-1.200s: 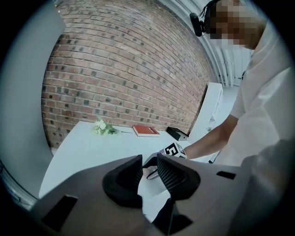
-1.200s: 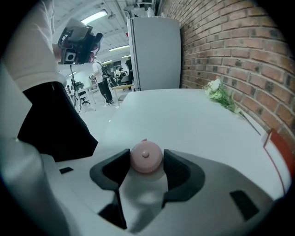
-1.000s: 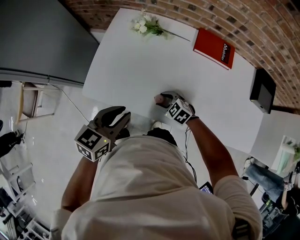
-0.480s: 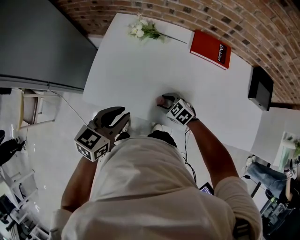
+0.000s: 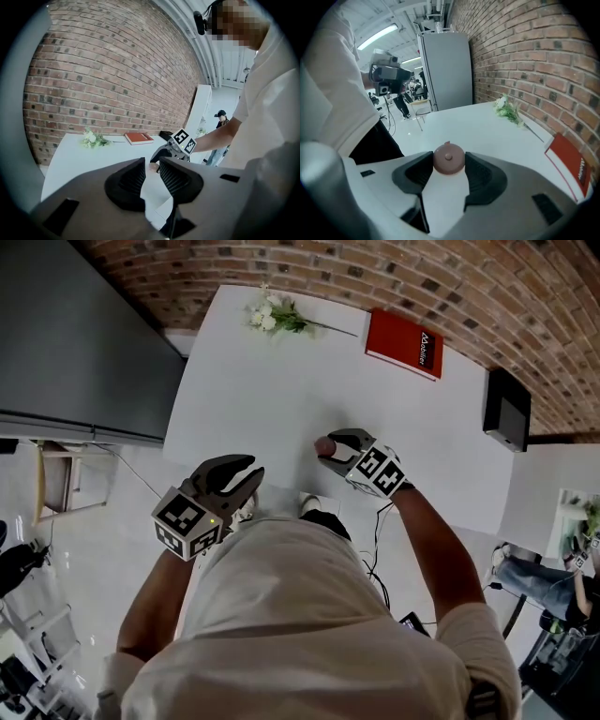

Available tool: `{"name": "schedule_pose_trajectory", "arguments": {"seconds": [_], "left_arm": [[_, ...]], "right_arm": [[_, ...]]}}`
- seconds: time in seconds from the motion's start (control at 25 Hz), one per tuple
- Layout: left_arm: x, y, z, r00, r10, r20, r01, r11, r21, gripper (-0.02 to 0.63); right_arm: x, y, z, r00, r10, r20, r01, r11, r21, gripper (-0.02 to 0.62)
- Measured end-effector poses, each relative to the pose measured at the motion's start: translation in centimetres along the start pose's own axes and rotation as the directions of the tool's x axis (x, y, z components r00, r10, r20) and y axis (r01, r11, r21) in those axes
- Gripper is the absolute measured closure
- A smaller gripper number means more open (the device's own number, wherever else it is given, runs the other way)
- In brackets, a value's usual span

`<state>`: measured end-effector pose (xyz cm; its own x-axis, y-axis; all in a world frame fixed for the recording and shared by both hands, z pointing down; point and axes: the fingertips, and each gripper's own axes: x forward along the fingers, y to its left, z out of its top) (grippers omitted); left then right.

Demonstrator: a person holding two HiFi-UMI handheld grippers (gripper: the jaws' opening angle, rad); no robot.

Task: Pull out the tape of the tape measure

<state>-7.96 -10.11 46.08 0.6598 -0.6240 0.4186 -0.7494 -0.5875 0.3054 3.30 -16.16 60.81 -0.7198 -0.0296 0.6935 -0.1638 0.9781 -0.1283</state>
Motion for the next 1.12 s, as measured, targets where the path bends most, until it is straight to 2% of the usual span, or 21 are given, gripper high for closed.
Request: {"name": "schedule_pose_trajectory", "arguments": {"seconds": [0.28, 0.36, 0.48, 0.64, 0.8, 1.04, 1.12], "left_arm": [[0.6, -0.8, 1.6, 0.995, -0.102, 0.000, 0.102, 0.991, 0.083, 0.517], [0.8, -1.5, 2.2, 0.988, -0.152, -0.006, 0.152, 0.981, 0.123, 0.517], [1.2, -2.9, 3.6, 0.970, -0.243, -0.019, 0.242, 0.952, 0.187, 0.517], [1.8, -5.0, 5.3, 0.935, -0.353, -0.044, 0.352, 0.900, 0.259, 0.517], [2.4, -7.0, 6.7, 0.888, -0.451, -0.088, 0.455, 0.832, 0.318, 0.515], [2.7, -10.1, 7.7, 0.794, -0.587, -0.156, 0.601, 0.719, 0.350, 0.512], [2.8, -11.0, 7.7, 0.765, -0.621, -0.171, 0.636, 0.688, 0.349, 0.509]], "right_arm": [[-5.8, 1.7, 4.7, 0.998, 0.013, 0.066, -0.013, 1.000, 0.000, 0.377], [-7.6, 2.3, 6.2, 0.996, 0.022, 0.087, -0.022, 1.000, -0.003, 0.377], [-10.0, 3.3, 8.4, 0.993, 0.042, 0.111, -0.040, 0.999, -0.015, 0.377], [-12.4, 5.0, 10.8, 0.989, 0.066, 0.136, -0.063, 0.998, -0.027, 0.377], [-14.3, 6.5, 12.6, 0.984, 0.090, 0.152, -0.085, 0.996, -0.041, 0.377], [-15.8, 8.7, 13.8, 0.983, 0.123, 0.135, -0.114, 0.991, -0.076, 0.377], [-16.0, 9.1, 13.7, 0.983, 0.127, 0.133, -0.117, 0.990, -0.078, 0.377]]}}
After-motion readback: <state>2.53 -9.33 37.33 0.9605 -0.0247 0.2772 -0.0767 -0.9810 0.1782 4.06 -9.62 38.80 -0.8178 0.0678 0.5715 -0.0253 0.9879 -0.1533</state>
